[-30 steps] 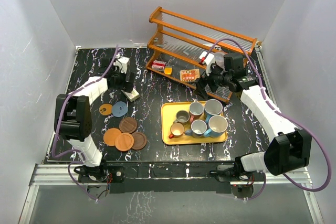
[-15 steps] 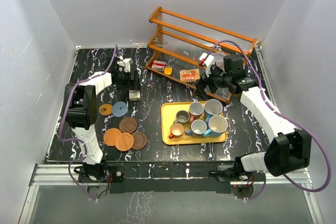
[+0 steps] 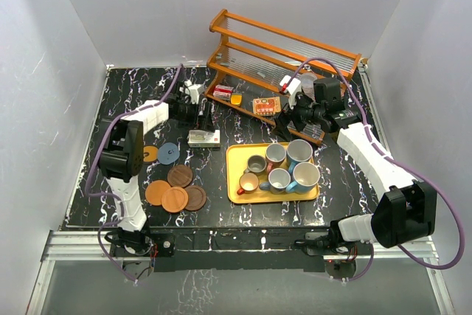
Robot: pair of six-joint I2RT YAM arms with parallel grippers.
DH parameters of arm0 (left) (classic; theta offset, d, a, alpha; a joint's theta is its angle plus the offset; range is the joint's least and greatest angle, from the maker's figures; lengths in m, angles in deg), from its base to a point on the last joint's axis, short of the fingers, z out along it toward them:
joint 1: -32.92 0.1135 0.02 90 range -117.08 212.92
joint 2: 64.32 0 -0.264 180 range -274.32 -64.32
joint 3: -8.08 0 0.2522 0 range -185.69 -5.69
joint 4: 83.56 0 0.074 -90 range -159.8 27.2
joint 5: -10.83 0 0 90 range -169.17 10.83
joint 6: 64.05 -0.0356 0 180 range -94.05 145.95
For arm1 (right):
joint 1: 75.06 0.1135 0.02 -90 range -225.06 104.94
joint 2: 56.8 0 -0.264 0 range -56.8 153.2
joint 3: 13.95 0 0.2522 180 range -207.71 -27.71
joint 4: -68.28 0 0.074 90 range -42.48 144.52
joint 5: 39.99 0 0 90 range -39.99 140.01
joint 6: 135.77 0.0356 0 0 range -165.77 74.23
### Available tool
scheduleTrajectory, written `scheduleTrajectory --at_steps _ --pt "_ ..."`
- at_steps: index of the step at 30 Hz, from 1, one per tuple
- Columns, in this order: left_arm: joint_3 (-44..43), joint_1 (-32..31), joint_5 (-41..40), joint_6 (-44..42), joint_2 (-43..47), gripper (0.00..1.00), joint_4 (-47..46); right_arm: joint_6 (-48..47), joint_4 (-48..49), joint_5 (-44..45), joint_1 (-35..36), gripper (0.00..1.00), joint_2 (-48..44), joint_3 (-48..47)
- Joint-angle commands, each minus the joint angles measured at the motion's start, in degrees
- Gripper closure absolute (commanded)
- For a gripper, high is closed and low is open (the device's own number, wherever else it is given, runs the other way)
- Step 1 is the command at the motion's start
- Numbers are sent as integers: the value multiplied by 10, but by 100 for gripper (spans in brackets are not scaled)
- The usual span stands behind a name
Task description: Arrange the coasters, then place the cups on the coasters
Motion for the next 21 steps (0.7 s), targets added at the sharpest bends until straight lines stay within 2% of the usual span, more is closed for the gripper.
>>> scheduleTrajectory --at_steps 1,5,11,14,21 --pt "25 17 -40 -88 91 4 32 -7 32 -2 1 2 -4 -2" --pt "76 17 -59 -188 146 1 38 -10 32 0 1 2 -1 -1" --pt "108 17 -62 -273 179 1 90 -11 32 -1 2 2 0 0" --pt "122 17 -53 -289 183 6 98 -11 31 1 2 2 1 0" --pt "121 2 -58 -285 145 24 56 -12 32 4 1 2 4 0"
